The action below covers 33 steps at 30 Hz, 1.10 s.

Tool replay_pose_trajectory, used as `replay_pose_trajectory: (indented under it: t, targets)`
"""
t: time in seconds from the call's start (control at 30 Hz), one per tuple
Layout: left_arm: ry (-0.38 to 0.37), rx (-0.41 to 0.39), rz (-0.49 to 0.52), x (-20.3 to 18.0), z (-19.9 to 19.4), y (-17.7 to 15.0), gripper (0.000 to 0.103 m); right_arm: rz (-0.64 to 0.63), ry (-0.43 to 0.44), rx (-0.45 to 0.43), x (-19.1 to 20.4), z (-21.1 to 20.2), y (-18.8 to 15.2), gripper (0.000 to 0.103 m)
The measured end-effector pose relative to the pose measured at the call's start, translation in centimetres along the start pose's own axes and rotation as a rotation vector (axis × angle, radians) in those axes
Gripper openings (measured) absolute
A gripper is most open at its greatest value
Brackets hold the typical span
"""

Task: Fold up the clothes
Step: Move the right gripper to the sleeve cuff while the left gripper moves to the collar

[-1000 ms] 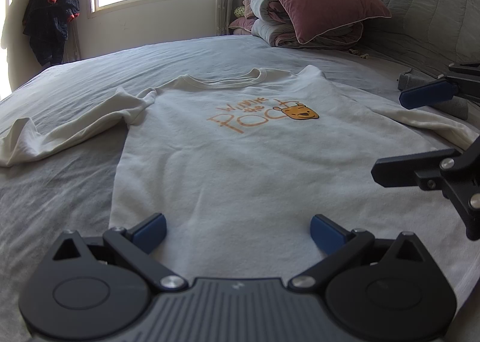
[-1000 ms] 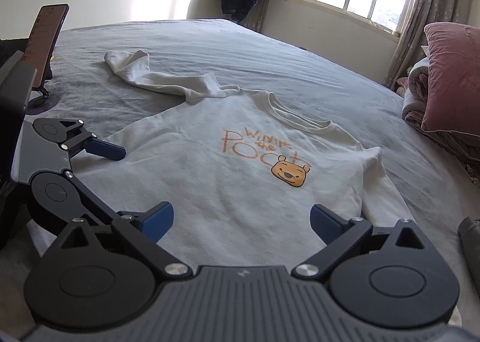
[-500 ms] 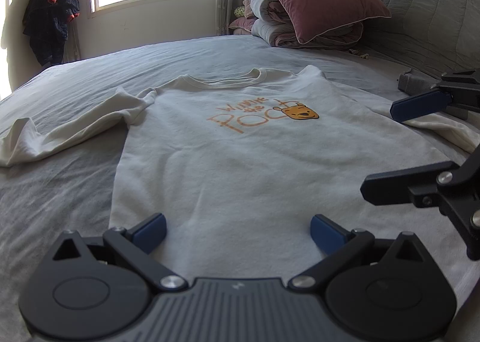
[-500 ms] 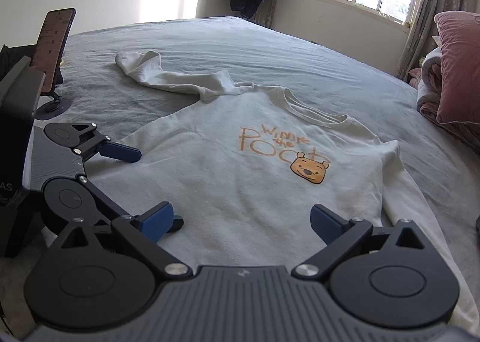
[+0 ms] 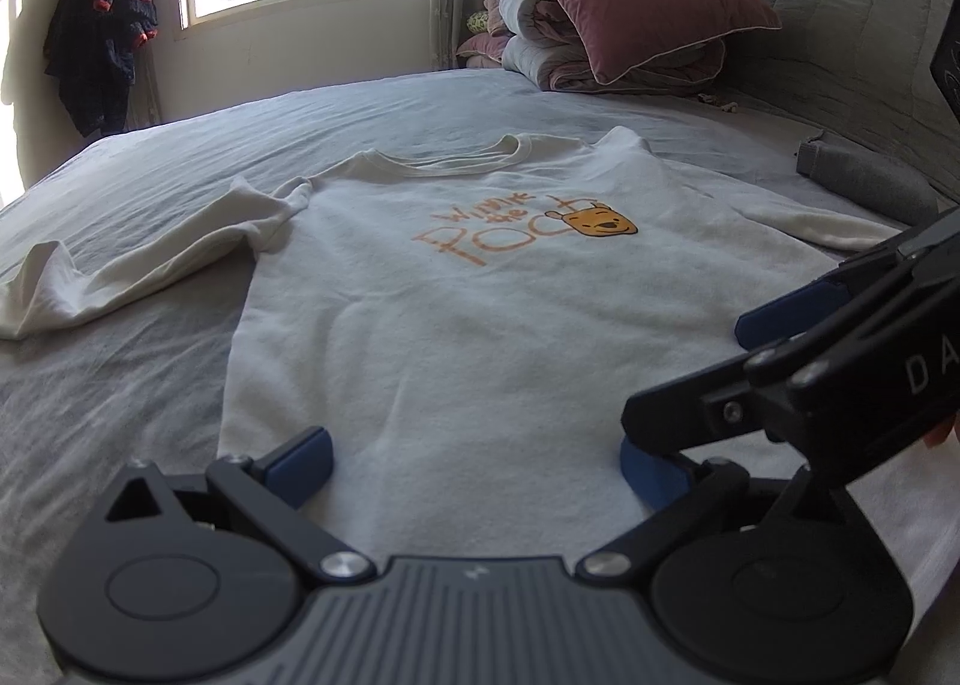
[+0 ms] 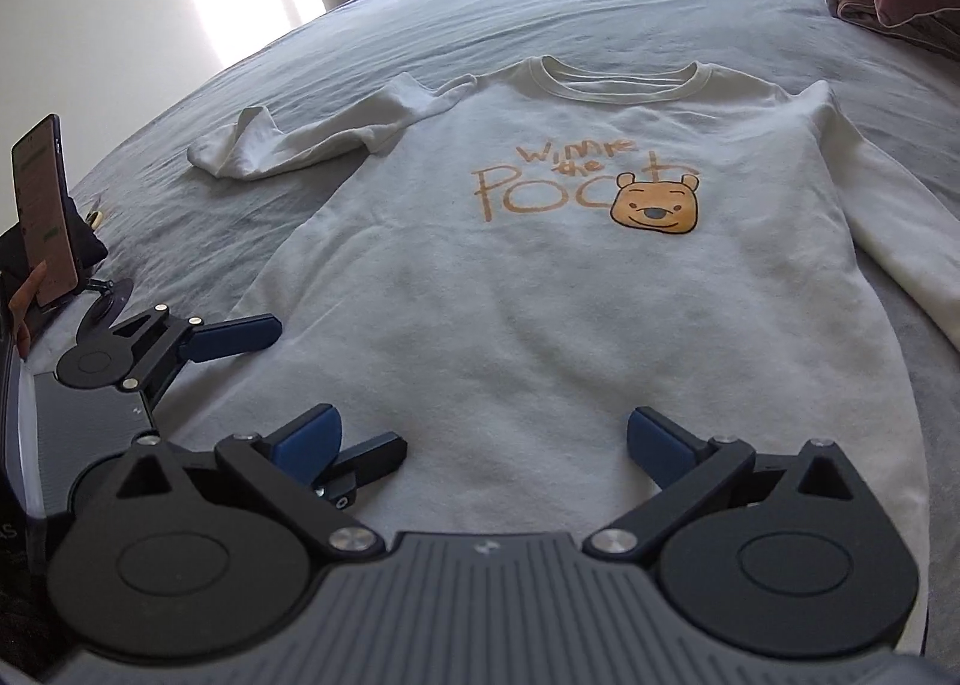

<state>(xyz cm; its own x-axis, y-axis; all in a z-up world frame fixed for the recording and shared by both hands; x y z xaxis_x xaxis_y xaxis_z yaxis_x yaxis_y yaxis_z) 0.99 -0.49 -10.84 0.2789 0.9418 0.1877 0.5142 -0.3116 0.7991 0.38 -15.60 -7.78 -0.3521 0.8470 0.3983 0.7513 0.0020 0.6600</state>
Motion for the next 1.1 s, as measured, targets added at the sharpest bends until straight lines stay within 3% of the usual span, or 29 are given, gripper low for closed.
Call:
replay_pose_trajectory:
  t: [0.43,0.83,1.1]
  targets:
    - [0.000,-0.001,0.000,-0.1,0.1,0.0,0.103,0.004,-0.017,-0.005,-0.4,-0.6,0.0,0.103]
    - [0.000,-0.001,0.002,0.0,0.1,0.0,0.103,0.106,-0.116,-0.120,-2.4,-4.7,1.3,0.103]
    - [-0.005,0.002,-0.005,0.0,0.1,0.0,0.103,0.106,-0.233,-0.177,-4.2,-9.0,1.0,0.103]
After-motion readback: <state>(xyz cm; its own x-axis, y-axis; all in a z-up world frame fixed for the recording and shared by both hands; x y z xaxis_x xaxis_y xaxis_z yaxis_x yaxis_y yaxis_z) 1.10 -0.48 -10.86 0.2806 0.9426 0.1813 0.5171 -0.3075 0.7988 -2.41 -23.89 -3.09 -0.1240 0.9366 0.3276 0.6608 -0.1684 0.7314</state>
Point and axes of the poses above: each gripper's, at about its wrist camera, not at the fingertips, and z roughly the way its jaws point, x to its left, y to its top, the point moved 1 cm from there along z, roughly the way its jaws point, and after that the axes turned 14 degrees about y, right-handed, at the moved point
